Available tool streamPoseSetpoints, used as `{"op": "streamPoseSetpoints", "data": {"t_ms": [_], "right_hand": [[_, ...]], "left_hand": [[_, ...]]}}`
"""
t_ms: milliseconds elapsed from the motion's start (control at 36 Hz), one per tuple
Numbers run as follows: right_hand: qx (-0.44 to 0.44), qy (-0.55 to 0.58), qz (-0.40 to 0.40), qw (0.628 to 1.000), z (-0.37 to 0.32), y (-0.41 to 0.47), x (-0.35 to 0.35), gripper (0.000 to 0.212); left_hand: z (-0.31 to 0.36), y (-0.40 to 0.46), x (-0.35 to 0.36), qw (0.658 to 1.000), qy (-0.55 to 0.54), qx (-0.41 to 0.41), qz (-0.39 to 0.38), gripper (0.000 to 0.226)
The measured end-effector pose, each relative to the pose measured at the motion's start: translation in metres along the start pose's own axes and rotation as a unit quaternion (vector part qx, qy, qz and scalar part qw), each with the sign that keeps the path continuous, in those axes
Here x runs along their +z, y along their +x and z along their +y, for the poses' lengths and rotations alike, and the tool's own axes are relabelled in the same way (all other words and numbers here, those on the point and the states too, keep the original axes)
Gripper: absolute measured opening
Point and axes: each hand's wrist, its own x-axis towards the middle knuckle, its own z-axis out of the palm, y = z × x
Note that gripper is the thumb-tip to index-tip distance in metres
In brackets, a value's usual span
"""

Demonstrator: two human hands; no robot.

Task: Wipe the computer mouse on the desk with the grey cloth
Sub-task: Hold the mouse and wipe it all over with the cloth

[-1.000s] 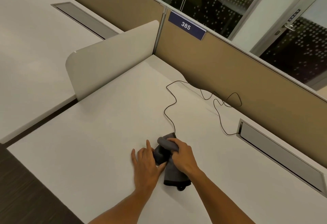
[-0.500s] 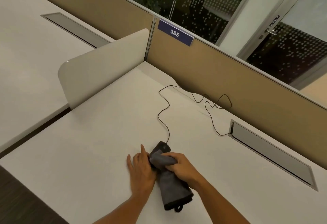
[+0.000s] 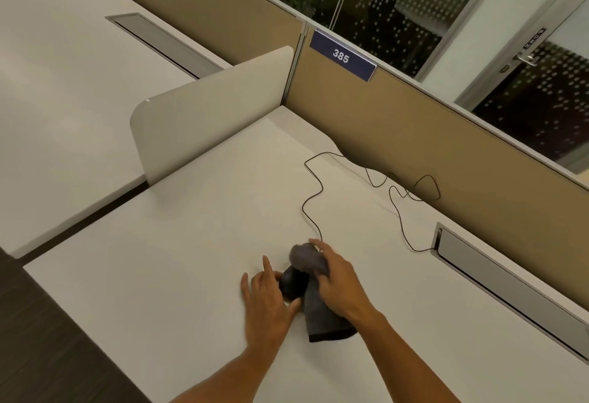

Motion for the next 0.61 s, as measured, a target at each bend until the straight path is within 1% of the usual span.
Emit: {"op": "streamPoseSetpoints", "data": {"t_ms": [56,83,139,222,333,417,472,528,611], "right_hand": [[-0.048,-0.121,-0.043,0.991,-0.007,0.005,0.010,0.067],[-0.061,-0.155,-0.058,0.984,-0.010,0.008,0.013,0.072],[-0.072,-0.191,-0.084,0.975,-0.013,0.013,0.016,0.084],[-0.067,-0.209,-0.098,0.971,-0.014,0.018,0.016,0.095],[-0.055,-0.217,-0.120,0.967,-0.018,0.021,0.018,0.094],[-0.045,-0.211,-0.137,0.967,-0.018,0.021,0.017,0.081],[-0.055,-0.221,-0.141,0.964,-0.017,0.019,0.016,0.073],[-0.068,-0.232,-0.142,0.960,-0.017,0.017,0.017,0.073],[-0.073,-0.246,-0.145,0.956,-0.018,0.014,0.018,0.077]], "left_hand": [[0.002,0.001,-0.001,1.000,0.008,-0.012,-0.004,0.105],[0.002,0.001,-0.001,1.000,0.009,-0.016,-0.009,0.099],[0.002,0.001,-0.002,1.000,-0.003,-0.021,-0.013,0.091],[0.004,0.001,-0.006,0.999,-0.025,-0.033,-0.017,0.090],[0.005,0.001,-0.008,0.998,-0.053,-0.034,-0.009,0.089],[0.004,0.001,-0.004,0.999,-0.043,-0.031,0.009,0.089],[0.003,0.001,-0.003,0.999,-0.028,-0.036,0.013,0.096],[0.002,0.001,-0.001,0.999,-0.020,-0.050,0.004,0.102],[-0.001,0.000,0.003,0.997,-0.033,-0.062,0.013,0.109]]}}
